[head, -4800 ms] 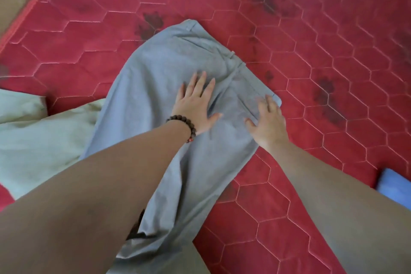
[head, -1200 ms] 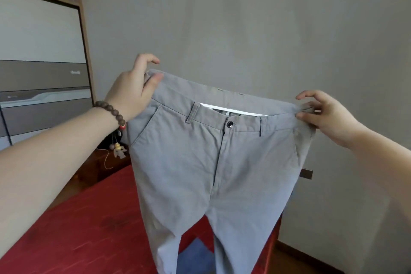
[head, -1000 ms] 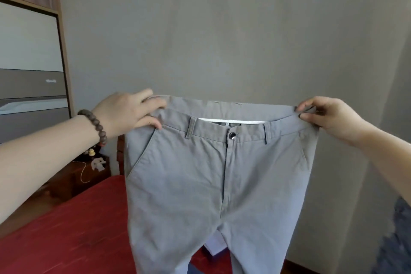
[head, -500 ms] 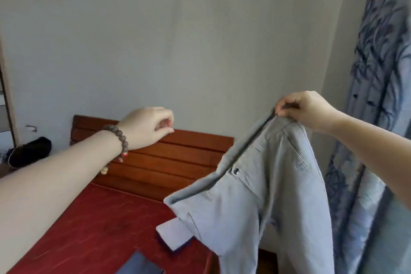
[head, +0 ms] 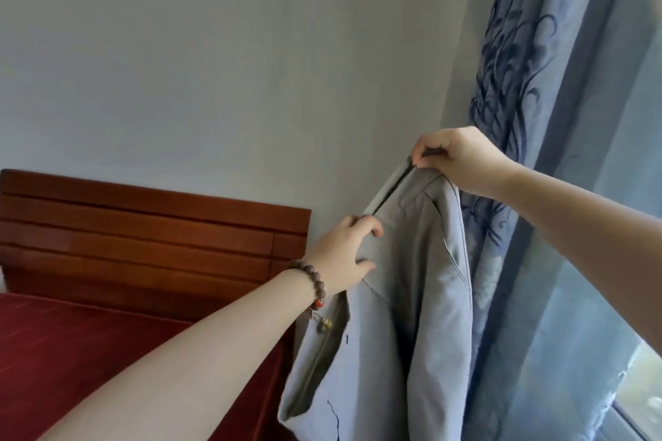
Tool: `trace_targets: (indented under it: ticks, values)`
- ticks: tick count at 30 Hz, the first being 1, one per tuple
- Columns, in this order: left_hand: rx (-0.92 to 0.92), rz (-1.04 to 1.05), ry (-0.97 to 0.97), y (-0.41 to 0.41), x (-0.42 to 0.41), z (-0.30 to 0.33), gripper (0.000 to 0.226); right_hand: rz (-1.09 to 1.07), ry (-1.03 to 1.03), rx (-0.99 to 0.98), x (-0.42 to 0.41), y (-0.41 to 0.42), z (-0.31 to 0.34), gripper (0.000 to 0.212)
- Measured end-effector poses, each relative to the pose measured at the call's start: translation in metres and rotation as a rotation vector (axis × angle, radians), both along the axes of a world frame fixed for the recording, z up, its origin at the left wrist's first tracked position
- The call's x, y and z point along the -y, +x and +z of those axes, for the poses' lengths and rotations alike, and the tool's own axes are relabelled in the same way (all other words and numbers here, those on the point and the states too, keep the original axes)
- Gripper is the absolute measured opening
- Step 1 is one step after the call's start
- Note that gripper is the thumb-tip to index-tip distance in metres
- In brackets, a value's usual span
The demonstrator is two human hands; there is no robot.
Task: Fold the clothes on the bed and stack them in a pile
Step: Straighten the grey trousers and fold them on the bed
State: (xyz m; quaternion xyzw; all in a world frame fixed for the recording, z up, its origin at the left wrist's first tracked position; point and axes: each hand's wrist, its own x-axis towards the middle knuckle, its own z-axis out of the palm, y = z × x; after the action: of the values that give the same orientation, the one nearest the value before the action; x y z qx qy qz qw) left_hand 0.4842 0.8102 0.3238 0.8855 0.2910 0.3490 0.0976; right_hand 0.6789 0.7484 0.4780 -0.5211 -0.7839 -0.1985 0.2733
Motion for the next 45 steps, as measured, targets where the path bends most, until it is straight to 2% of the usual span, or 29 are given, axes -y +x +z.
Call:
trace_targets:
  ticks: [3, 5, 8, 15, 18, 24, 30, 35, 38, 41, 42, 43, 45]
  values:
    - [-0.162, -0.11, -0.109, -0.011, -0.009, -0.01, 0.056, -0.025, 0.049, -0.046, 0.004, 0.02, 0.0, 0.011]
    - [-0.226, -0.168, -0.169, -0.018, -0.014, -0.015, 0.073, -0.047, 0.056, -0.057, 0.004, 0.03, 0.0, 0.011]
    - [-0.282, -0.205, -0.164, -0.024, -0.018, -0.023, 0.089, -0.08, 0.052, -0.052, 0.0, 0.042, -0.003, 0.01]
    - [-0.135, -0.07, -0.148, -0.044, -0.031, -0.056, 0.093, -0.162, 0.105, -0.11, -0.005, 0.067, -0.001, 0.009]
    - [-0.068, -0.059, -0.17, -0.052, -0.039, -0.066, 0.085, -0.171, 0.116, -0.122, -0.008, 0.072, 0.0, 0.008]
    - [-0.058, 0.01, -0.162, -0.071, -0.054, -0.07, 0.013, -0.195, 0.1, -0.113, -0.014, 0.08, -0.001, 0.007]
    - [-0.158, 0.113, -0.131, -0.105, -0.077, -0.042, 0.029, -0.239, -0.089, -0.049, -0.009, 0.094, -0.019, 0.005]
    - [-0.074, 0.187, -0.08, -0.127, -0.088, 0.0, 0.022, -0.248, -0.301, -0.076, -0.001, 0.105, -0.042, 0.014]
    - [0.026, 0.258, -0.069, -0.134, -0.09, 0.03, 0.018, -0.281, -0.229, -0.135, -0.004, 0.111, -0.044, 0.022]
    - [0.196, 0.28, 0.011, -0.133, -0.091, 0.055, 0.018, -0.254, 0.097, -0.266, -0.009, 0.111, -0.045, 0.011]
    - [0.194, 0.283, 0.025, -0.13, -0.09, 0.059, 0.019, -0.265, 0.174, -0.302, -0.012, 0.111, -0.049, 0.008]
    - [0.131, 0.291, 0.028, -0.127, -0.088, 0.061, 0.02, -0.304, 0.166, -0.3, -0.015, 0.11, -0.056, 0.007]
    - [-0.073, 0.293, 0.036, -0.122, -0.085, 0.058, 0.027, -0.379, -0.051, -0.224, -0.023, 0.11, -0.078, 0.01]
